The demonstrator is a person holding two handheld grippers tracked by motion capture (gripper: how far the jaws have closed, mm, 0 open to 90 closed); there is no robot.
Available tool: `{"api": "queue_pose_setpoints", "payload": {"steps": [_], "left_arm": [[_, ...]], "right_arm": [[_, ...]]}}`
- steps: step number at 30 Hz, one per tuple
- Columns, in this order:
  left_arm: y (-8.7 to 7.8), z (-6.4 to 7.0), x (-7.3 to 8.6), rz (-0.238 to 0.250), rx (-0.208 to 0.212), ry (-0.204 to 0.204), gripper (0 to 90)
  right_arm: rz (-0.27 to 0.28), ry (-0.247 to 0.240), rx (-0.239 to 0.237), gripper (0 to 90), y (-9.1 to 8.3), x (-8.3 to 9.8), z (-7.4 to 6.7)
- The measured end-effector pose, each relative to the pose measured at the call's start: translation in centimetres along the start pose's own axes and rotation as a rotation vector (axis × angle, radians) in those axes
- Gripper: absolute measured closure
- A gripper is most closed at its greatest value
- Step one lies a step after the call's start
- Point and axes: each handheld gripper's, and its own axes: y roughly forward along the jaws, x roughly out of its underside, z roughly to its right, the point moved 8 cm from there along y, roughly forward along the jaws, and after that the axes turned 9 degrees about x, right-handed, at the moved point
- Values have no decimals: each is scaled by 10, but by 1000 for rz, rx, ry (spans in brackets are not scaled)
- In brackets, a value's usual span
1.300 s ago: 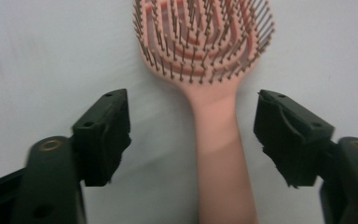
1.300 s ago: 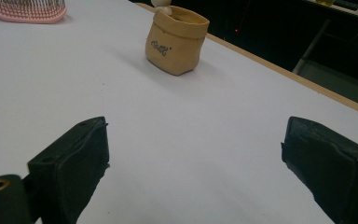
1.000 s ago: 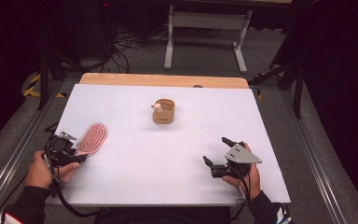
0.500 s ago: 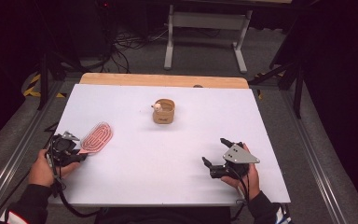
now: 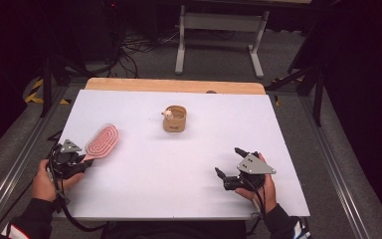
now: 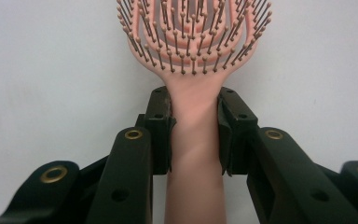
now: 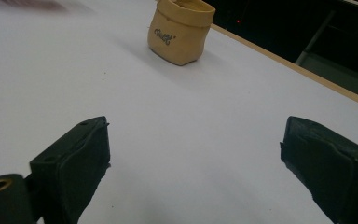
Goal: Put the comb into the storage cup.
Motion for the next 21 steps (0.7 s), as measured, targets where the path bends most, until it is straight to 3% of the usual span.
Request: {"api": "queue_pose_setpoints", "payload": {"steps": [3,8,21], "left_arm": [[-9,4,-6,62,-38,32,698],[-16,10,-14,136,-60,55,698],[-25,28,-32,295,-76,124,698]], "right_arm": [[7,2,4,85,-2,-1,1],[9,11,7,85,-1,-1,4],[36,83,36,62,4,-9,13]]}}
